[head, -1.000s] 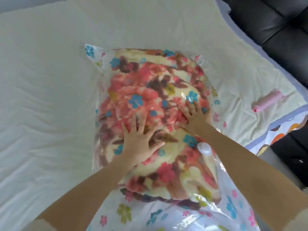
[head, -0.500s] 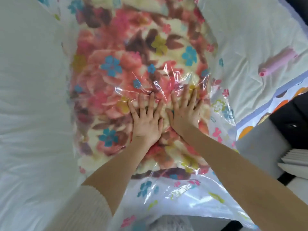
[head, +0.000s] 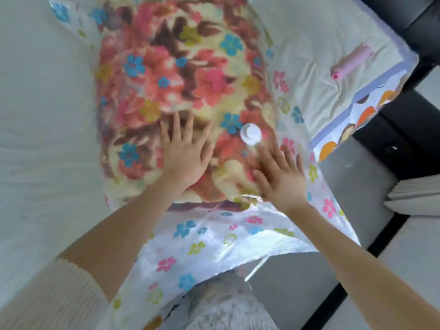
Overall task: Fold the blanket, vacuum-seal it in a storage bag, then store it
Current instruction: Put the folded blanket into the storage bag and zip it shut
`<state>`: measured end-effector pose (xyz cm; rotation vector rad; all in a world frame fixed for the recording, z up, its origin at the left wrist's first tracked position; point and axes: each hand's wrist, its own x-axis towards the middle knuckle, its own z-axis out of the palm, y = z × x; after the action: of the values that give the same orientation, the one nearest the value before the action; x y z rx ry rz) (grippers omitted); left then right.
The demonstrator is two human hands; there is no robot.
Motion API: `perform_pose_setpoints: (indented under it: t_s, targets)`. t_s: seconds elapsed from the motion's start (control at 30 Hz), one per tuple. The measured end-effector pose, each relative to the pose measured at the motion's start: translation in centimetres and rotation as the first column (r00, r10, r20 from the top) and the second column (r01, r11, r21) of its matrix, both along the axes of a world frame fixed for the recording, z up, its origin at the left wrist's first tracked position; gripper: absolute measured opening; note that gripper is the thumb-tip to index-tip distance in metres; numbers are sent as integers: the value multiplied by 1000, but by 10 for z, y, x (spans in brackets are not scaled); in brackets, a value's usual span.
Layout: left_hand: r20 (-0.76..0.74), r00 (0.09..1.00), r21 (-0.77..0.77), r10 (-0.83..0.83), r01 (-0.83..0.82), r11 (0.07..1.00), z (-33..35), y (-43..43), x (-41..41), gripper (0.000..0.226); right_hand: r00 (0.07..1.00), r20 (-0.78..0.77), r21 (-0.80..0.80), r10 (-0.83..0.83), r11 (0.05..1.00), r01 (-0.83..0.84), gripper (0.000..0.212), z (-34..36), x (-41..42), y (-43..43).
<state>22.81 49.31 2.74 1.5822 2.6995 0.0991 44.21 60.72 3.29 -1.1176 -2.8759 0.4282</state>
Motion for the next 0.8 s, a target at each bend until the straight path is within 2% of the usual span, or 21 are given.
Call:
perform_pose_setpoints:
  t_s: [0.07,0.1,0.17,0.23,0.3,0.37,0.43,0.5,0.57,0.63,0.7,0.8]
  targets:
    - [24,998,-65,-60,61,996,1,-25,7,60,991,135,-118,5,993,11,68,-7,13,-15]
    - [34,997,-91,-73,76,993,4,-37,10,63,992,125,-161,5,987,16,69,-6,12,-16]
    - [65,996,-97,-54,61,993,10,-50,10,65,994,-38,-235,-106,967,95,65,8,7,-12]
    - [132,990,41,55,-61,997,18,-55,0,61,914,-195,-296,-356,910,291,46,24,2,1]
    - [194,942,242,273,-316,917,19,-62,-23,63,847,-218,-257,-485,866,430,44,32,-7,18]
    - [286,809,276,514,-583,764,15,-72,-55,73,858,-218,-221,-466,880,422,52,40,-27,38]
    - [392,632,140,668,-759,636,12,-79,-84,75,866,-200,-243,-459,879,410,57,42,-55,62]
    - [433,506,26,746,-834,551,8,-79,-112,69,865,-141,-305,-482,852,425,60,38,-83,86]
    - [492,433,-86,755,-839,537,5,-75,-140,72,847,-71,-370,-526,803,467,68,31,-108,110]
    - [592,370,-131,716,-832,539,-1,-67,-167,82,812,-45,-408,-582,752,517,77,22,-129,132]
    - [684,297,-151,666,-836,527,-8,-54,-192,91,784,-66,-356,-617,748,560,78,16,-144,156]
    - [761,209,-189,614,-834,518,-17,-35,-222,99,787,3,-250,-617,762,598,86,15,-160,189]
